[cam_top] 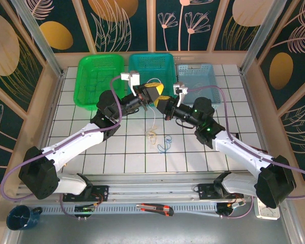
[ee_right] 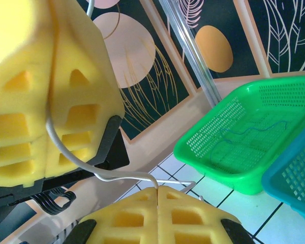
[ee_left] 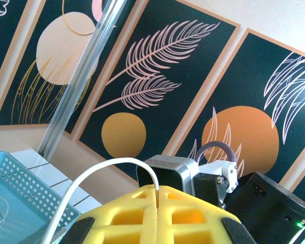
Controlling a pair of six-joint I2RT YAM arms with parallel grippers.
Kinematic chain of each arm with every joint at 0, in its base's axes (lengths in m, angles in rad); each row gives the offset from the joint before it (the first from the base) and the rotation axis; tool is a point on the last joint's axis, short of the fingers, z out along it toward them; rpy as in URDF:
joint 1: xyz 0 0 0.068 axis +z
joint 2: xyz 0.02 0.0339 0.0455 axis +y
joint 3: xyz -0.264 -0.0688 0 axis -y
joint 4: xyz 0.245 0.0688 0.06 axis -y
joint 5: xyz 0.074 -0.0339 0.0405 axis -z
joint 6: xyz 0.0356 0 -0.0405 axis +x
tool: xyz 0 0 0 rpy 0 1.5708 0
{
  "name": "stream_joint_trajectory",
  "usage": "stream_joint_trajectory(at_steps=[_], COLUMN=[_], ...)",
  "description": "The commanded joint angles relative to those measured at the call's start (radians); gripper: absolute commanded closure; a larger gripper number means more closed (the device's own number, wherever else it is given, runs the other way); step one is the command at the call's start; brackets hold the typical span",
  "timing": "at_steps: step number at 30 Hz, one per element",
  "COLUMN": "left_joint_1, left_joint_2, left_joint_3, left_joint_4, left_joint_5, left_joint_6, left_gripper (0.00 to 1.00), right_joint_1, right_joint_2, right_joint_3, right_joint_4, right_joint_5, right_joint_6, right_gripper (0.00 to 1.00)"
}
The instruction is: Untangle the cables
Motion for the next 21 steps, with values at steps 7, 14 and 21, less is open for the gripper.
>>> stream_joint_trajectory(at_steps=[7,14,21], left_joint_1=[-0.003,-0.003,-0.003], left_joint_2=[0.009,0.015,0.011], left_joint_3=[0.035,0.041,0.040], left_joint_4=[0.028,0.029,0.031], left_joint_5=[0.019,0.023,0.029], left_joint_6=[-0.013,-0.020,-0.026], left_gripper=[1.00,1.00,1.00], right_joint_1=[0.007,0.009,0.007], right_joint_2=[-0.045,-0.028,0.002], right_joint_3=[-0.011,-0.011,-0.006], right_joint_4=[0.072,0.085,0.089], right_joint_5=[-0.019,-0.005,0.027], right_joint_6=[-0.006,0.007,0.008], right_gripper=[0.76,0.70,1.00])
